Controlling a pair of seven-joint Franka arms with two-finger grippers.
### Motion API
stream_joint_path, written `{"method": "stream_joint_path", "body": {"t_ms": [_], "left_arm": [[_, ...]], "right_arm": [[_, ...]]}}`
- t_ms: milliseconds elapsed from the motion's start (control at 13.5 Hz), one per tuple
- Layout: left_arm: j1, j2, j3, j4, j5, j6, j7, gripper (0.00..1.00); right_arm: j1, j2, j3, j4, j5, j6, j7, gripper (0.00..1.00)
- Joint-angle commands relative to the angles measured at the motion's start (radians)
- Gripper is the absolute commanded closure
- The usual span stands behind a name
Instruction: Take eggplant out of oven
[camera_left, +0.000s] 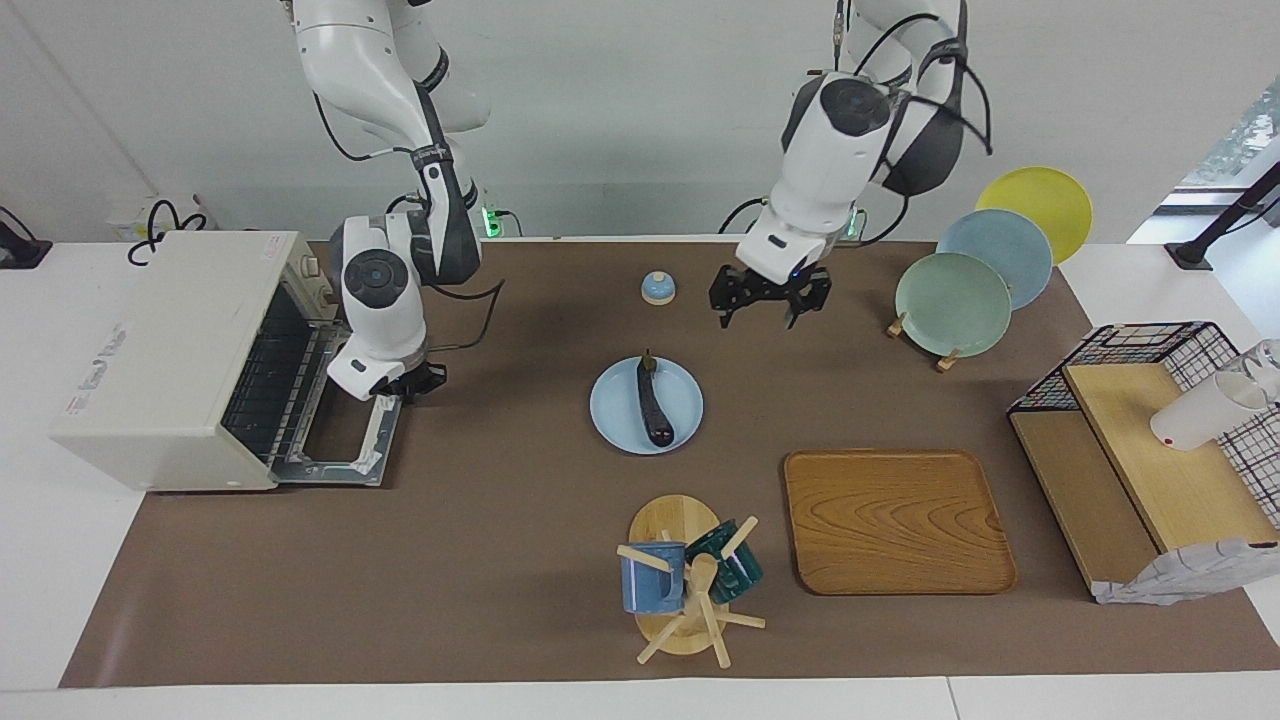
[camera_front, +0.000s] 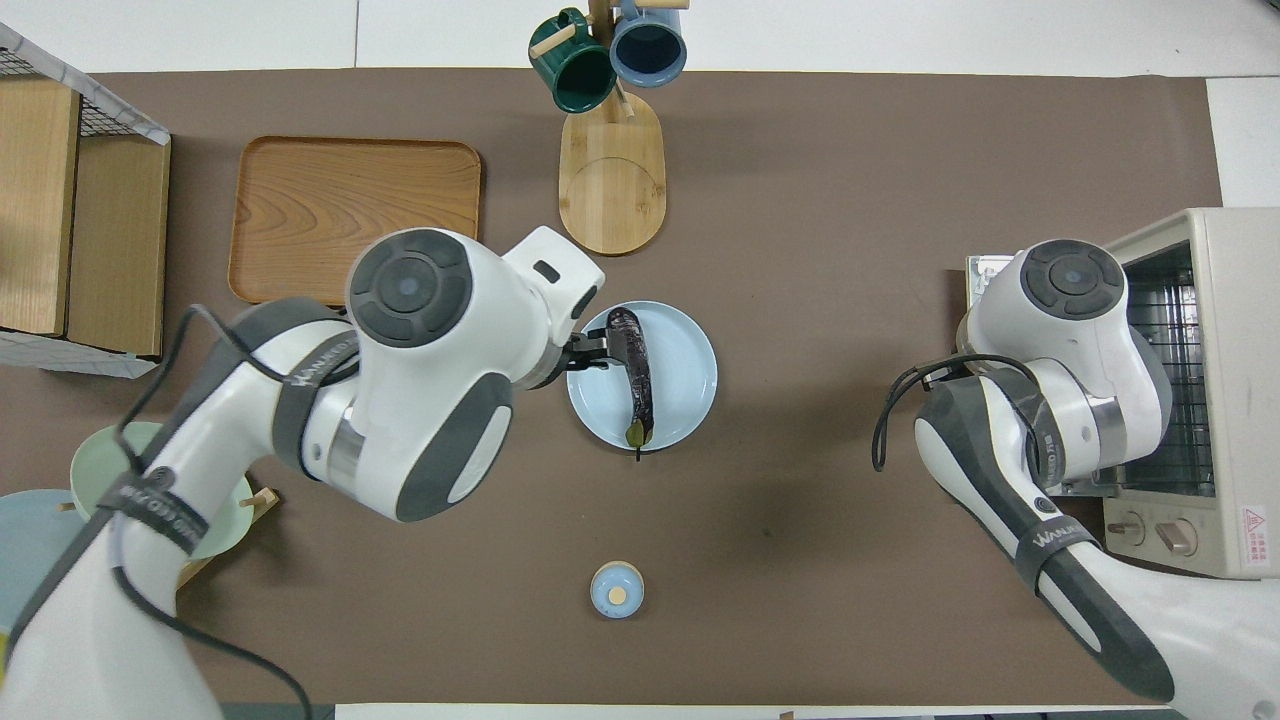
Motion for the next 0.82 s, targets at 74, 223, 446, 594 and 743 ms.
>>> {"method": "stream_joint_path", "body": {"t_ms": [74, 223, 446, 594, 743], "left_arm": [[-0.089, 0.117, 0.024, 0.006, -0.010, 0.121, -0.081, 0.00], [-0.099, 0.155, 0.024, 0.004, -0.007, 0.162, -0.084, 0.00], [-0.125, 0.163, 0.024, -0.031, -0.007, 0.225, -0.114, 0.00], [-0.141, 0.175, 0.024, -0.051, -0.008, 0.262, -0.117, 0.00], [-0.149, 0.178, 0.024, -0.054, -0.007, 0.268, -0.123, 0.00]], "right_arm": [[-0.105, -0.032, -0.005, 0.163, -0.039, -0.159, -0.183, 1.00], [-0.129, -0.055, -0.006, 0.191, -0.036, -0.196, -0.223, 1.00], [-0.177, -0.079, -0.008, 0.201, -0.034, -0.226, -0.291, 1.00], [-0.204, -0.095, -0.008, 0.204, -0.033, -0.252, -0.302, 1.00], [-0.217, -0.136, -0.009, 0.205, -0.029, -0.298, -0.326, 1.00]]}}
